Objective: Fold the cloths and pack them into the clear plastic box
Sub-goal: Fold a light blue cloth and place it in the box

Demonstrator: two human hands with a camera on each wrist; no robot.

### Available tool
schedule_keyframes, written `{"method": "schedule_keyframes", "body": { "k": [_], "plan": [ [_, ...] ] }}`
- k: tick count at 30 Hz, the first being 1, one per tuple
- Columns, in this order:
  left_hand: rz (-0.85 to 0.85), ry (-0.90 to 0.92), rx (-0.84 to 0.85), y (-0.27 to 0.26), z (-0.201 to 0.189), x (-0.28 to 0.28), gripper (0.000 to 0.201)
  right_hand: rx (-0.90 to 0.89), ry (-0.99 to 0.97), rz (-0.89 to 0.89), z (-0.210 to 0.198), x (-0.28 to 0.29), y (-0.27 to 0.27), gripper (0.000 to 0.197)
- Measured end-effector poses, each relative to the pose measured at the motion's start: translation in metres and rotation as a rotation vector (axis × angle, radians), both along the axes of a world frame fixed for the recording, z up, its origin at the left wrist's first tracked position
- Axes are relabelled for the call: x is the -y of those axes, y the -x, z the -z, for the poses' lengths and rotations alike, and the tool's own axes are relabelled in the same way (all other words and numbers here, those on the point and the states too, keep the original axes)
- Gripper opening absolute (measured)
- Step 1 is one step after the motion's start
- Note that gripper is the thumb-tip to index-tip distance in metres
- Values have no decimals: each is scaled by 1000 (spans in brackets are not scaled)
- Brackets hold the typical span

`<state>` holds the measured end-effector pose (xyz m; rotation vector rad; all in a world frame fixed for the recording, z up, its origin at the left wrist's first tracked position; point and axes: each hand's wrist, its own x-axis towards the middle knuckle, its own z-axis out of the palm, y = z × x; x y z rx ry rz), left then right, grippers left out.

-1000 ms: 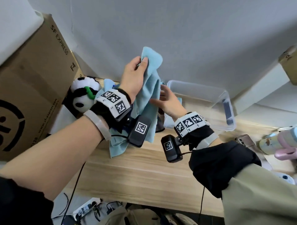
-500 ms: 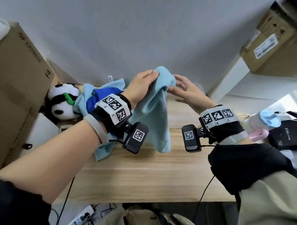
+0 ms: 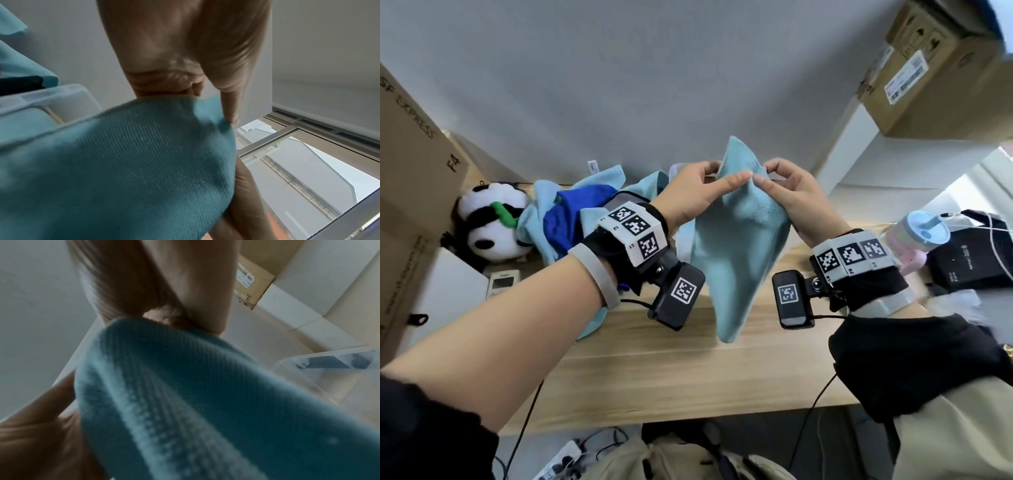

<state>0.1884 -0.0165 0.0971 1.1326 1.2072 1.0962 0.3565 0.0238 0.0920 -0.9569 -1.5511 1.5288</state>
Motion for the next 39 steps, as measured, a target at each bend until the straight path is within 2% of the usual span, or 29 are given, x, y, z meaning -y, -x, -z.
{"method": "schedule_keyframes", "body": {
  "k": [4,8,11,12,14,17,19,21,24,26,28,30,34,37,39],
  "plan": [
    [-33,-37,-63,-12,0,-1,31,-2,11,3,7,1,-10,38],
    [-58,-69,-96,-17,6,6,5,16,43,-7,22,4,-27,55],
    [-174,-71,-83,-12,17,6,16,90,141,-121,35,7,-42,67],
    [-214,-68,-60,-10,20,5,19,150,176,-165,38,9,-46,63],
    [-292,-64,-11,-5,24,7,26,275,222,-225,46,12,-54,43],
    [-408,-74,10,1,29,7,13,463,208,-255,59,15,-69,23],
    [-495,-71,11,8,36,7,15,615,177,-275,62,17,-76,10],
    [-564,-67,2,17,46,6,15,704,174,-258,66,15,-85,16],
    [-635,-44,-19,31,61,6,15,784,147,-226,70,8,-97,51],
    [-640,-15,-1,38,68,7,17,815,124,-147,69,3,-103,44],
    [-638,3,-16,44,74,10,23,762,137,-21,68,0,-107,30],
    [-640,17,-29,49,77,11,22,634,180,152,66,-2,-108,21],
    [-680,28,-48,57,79,11,18,354,221,446,65,-9,-106,21],
    [-698,-7,-115,60,76,7,17,246,163,544,57,-14,-97,11],
    [-681,-29,-110,60,69,4,18,205,104,610,48,-17,-91,16]
  ]
}}
